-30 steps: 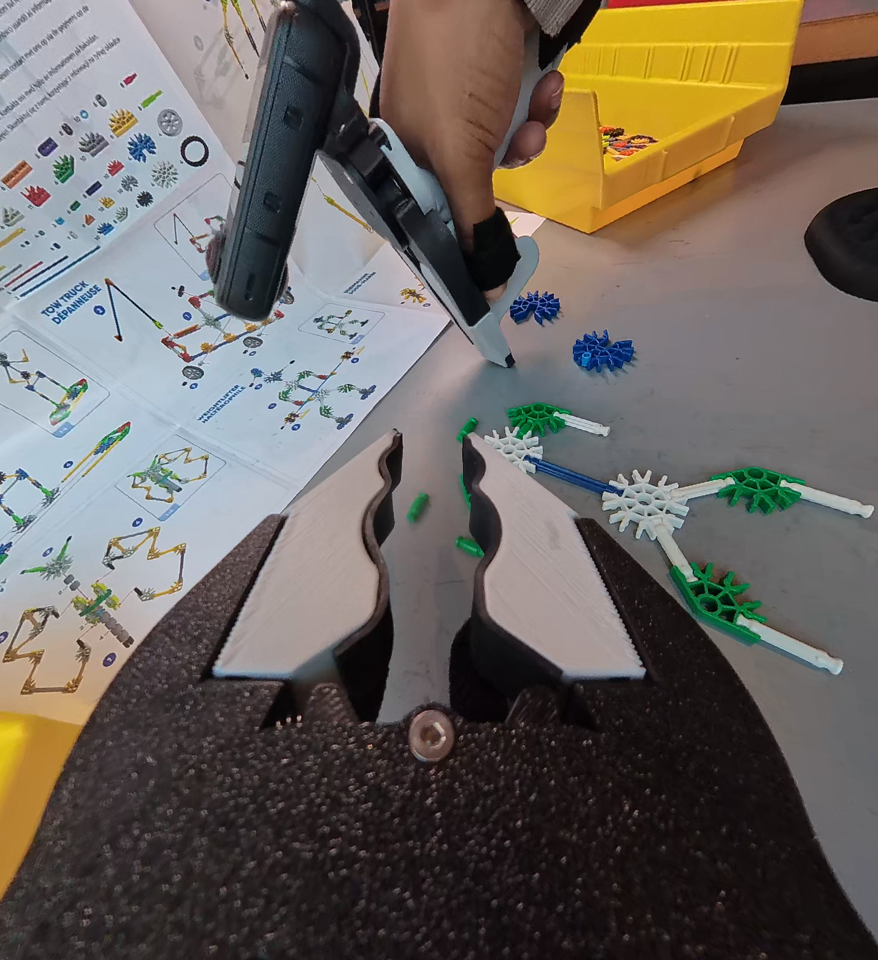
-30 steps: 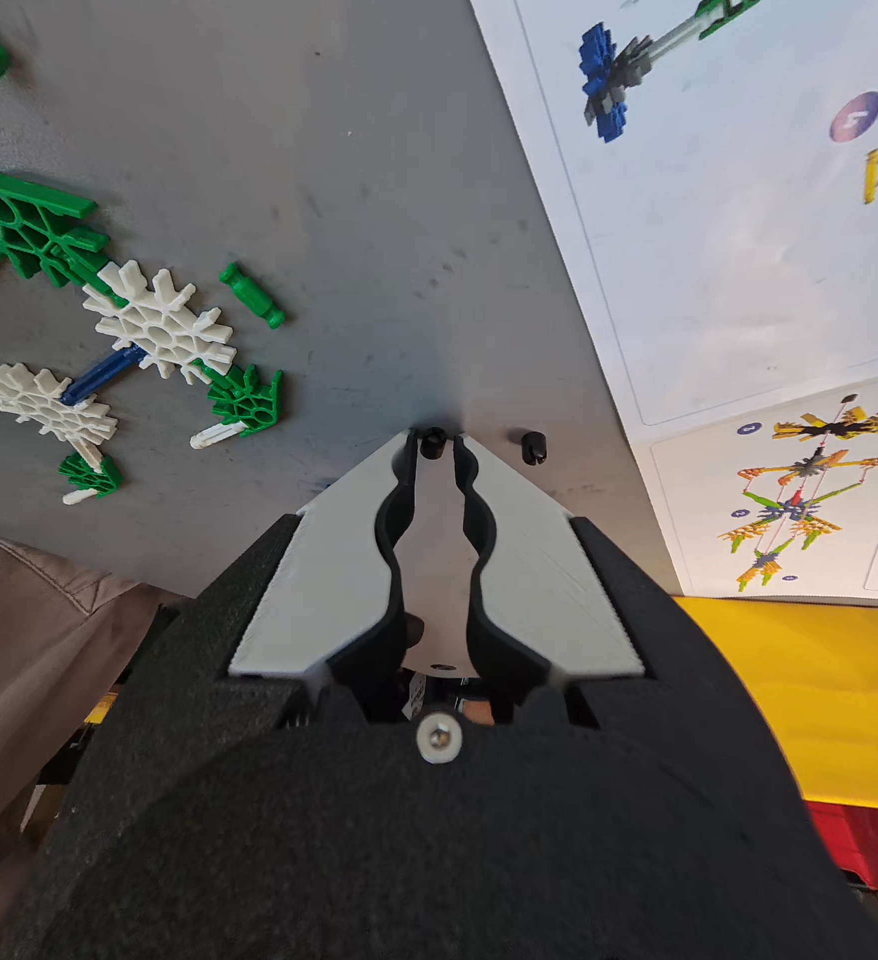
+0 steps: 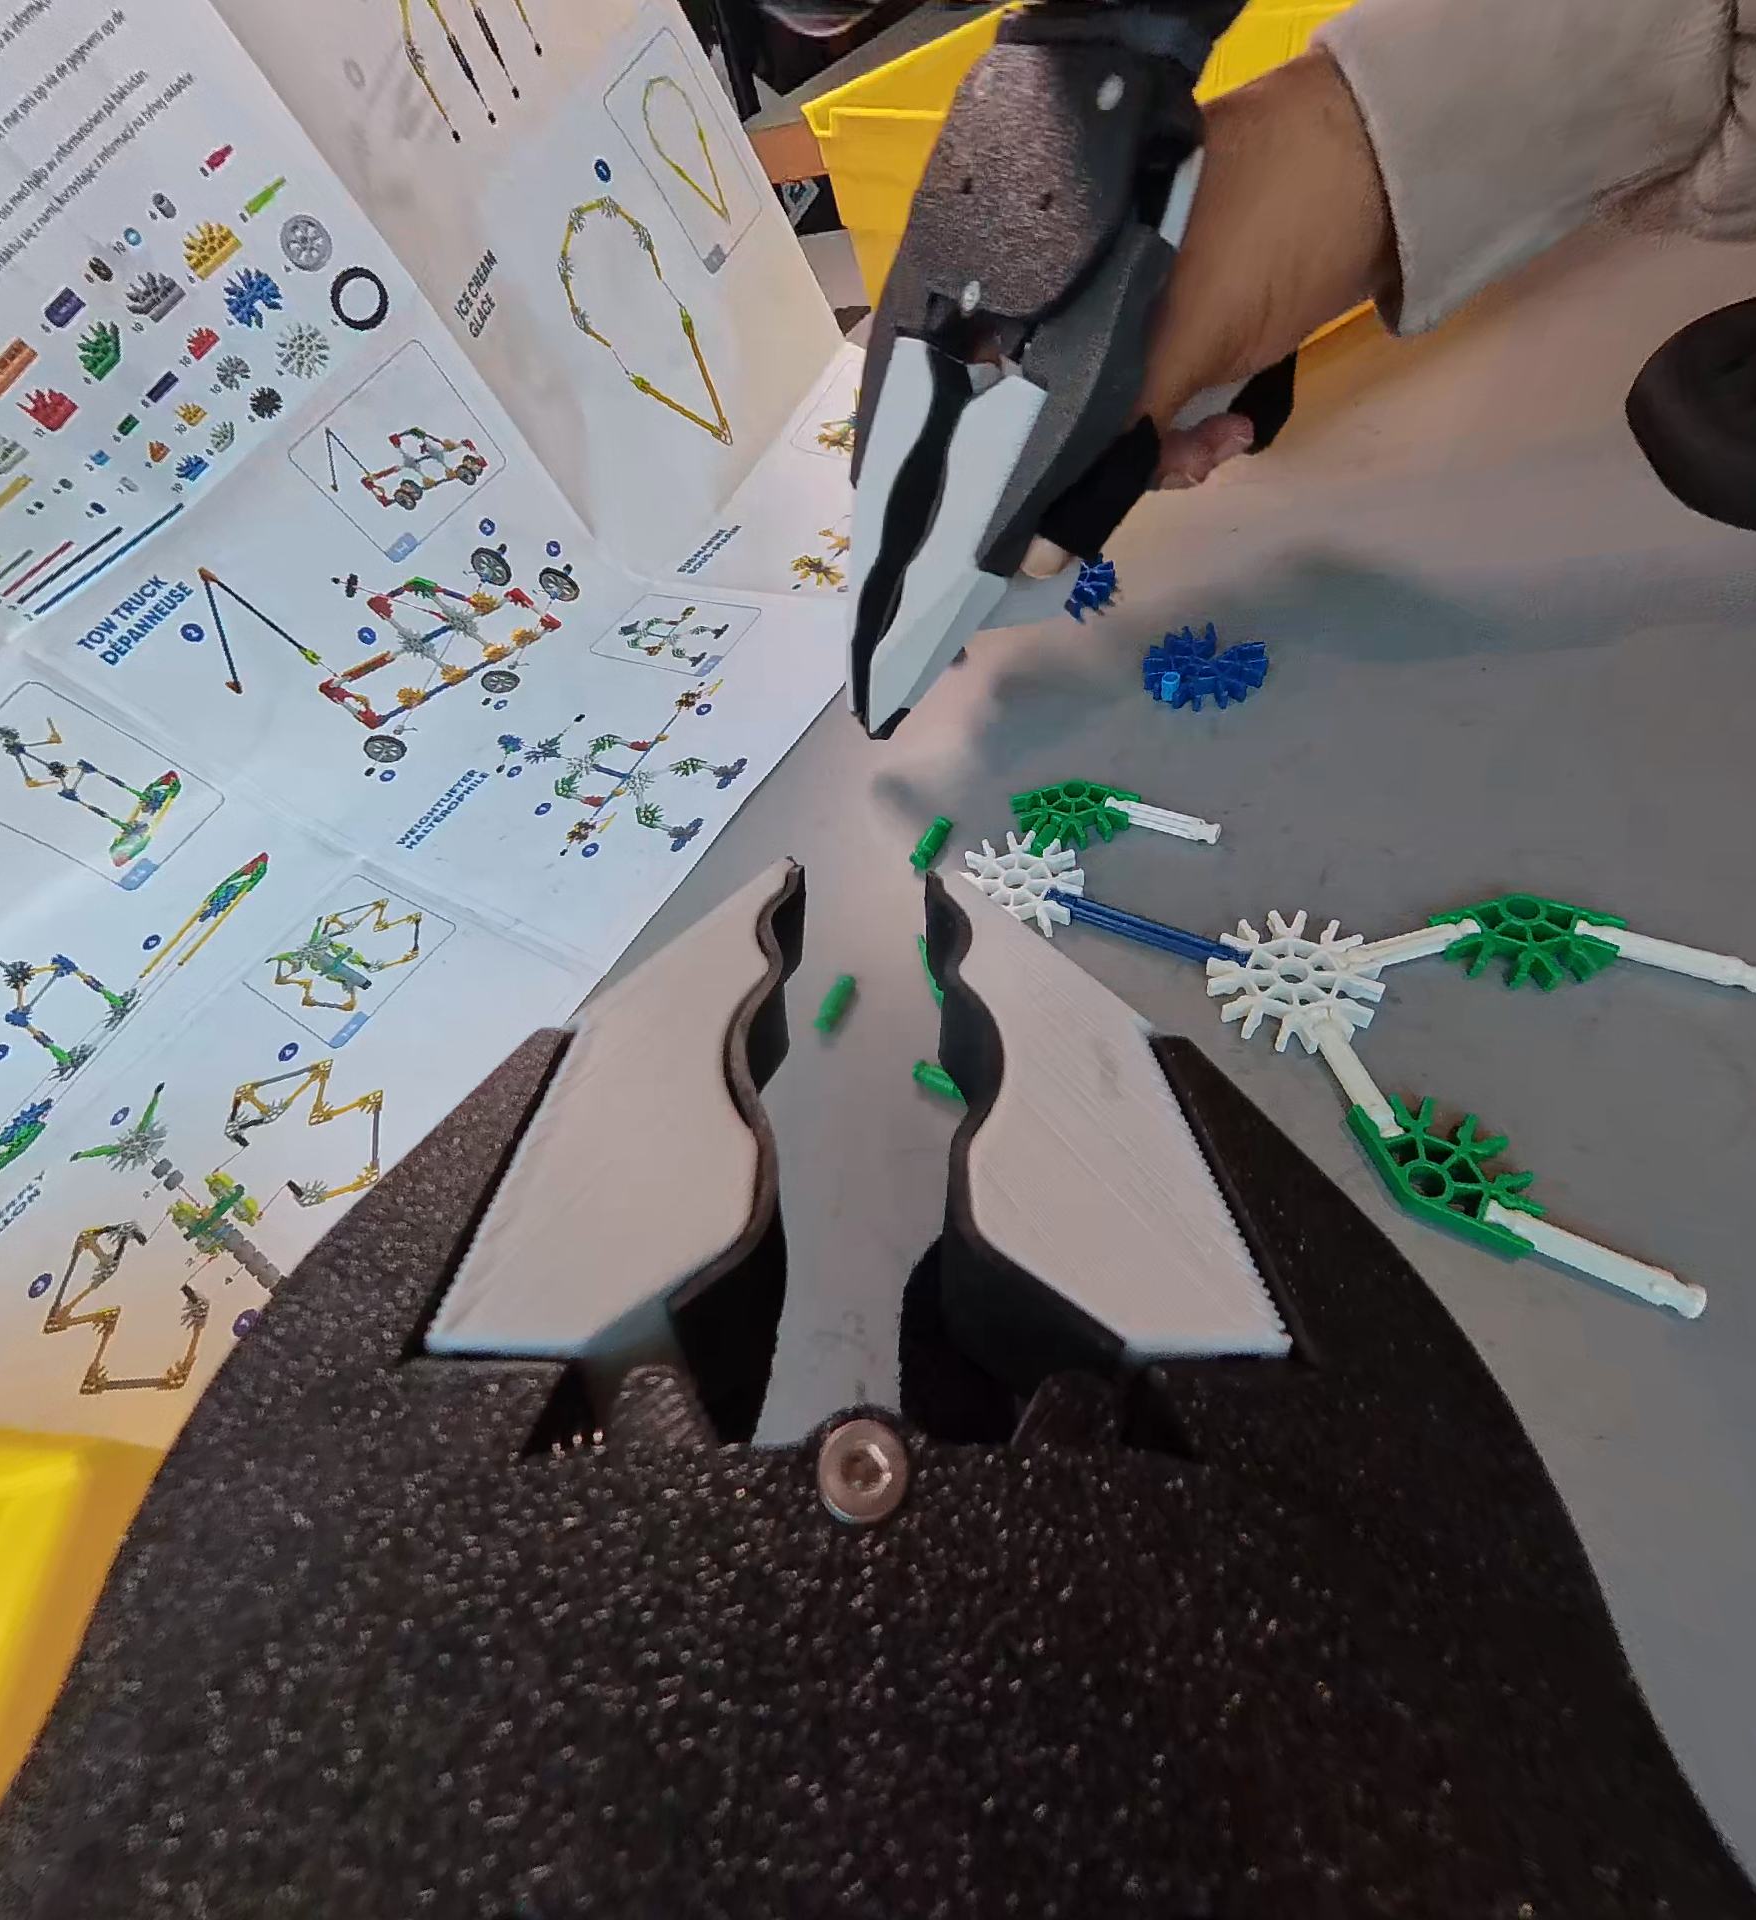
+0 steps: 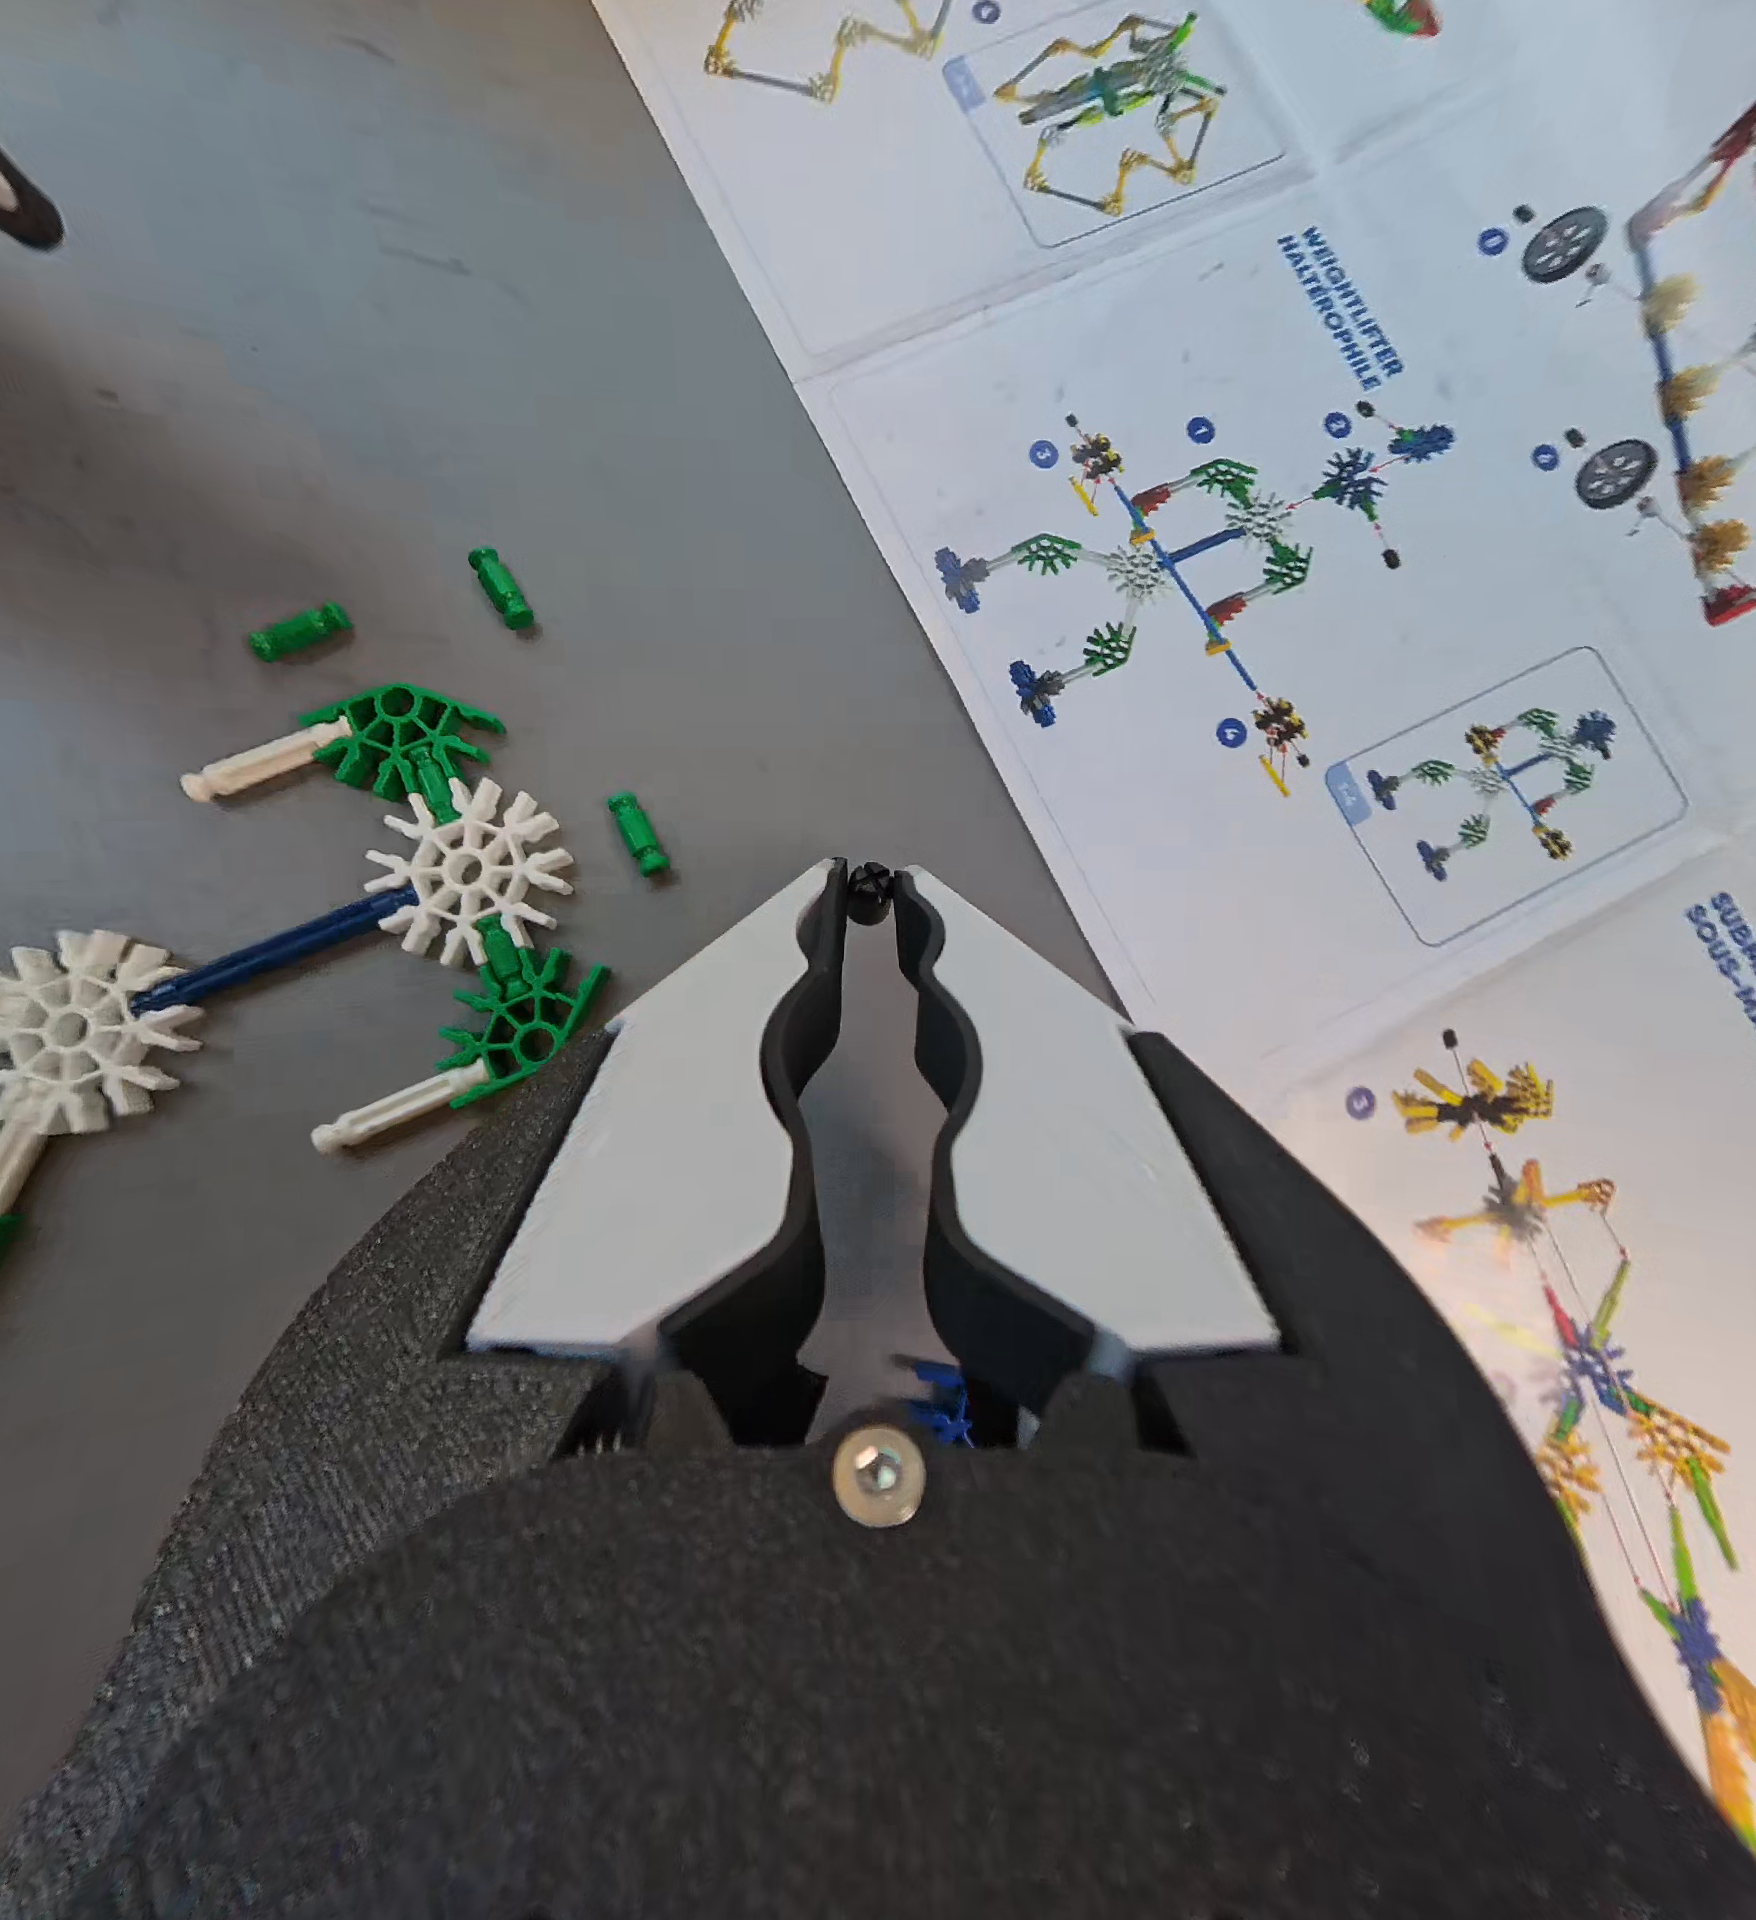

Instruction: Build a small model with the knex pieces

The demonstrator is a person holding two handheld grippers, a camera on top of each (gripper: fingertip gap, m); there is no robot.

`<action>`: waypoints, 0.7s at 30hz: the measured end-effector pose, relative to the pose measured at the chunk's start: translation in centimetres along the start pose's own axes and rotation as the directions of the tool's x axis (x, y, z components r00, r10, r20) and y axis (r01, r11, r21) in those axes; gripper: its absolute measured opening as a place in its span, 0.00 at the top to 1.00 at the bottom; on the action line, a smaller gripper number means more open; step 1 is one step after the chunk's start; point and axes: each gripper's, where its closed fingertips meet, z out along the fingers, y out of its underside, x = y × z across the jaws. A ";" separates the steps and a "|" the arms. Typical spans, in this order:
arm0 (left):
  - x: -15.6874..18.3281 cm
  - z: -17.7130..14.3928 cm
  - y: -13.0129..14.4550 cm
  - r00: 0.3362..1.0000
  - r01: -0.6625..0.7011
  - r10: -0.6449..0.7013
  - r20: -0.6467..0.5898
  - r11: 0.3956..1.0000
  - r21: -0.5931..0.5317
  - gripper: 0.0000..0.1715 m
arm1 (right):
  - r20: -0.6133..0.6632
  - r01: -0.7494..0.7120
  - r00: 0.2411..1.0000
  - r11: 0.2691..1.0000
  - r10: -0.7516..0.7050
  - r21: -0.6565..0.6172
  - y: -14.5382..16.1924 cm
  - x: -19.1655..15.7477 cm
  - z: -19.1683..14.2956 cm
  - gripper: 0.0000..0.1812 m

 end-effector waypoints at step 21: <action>0.8 0.3 0.3 0.999 -0.038 0.038 -0.021 0.999 -0.006 0.87 | -0.120 0.040 0.992 0.999 -0.039 0.006 3.5 0.1 -1.5 0.95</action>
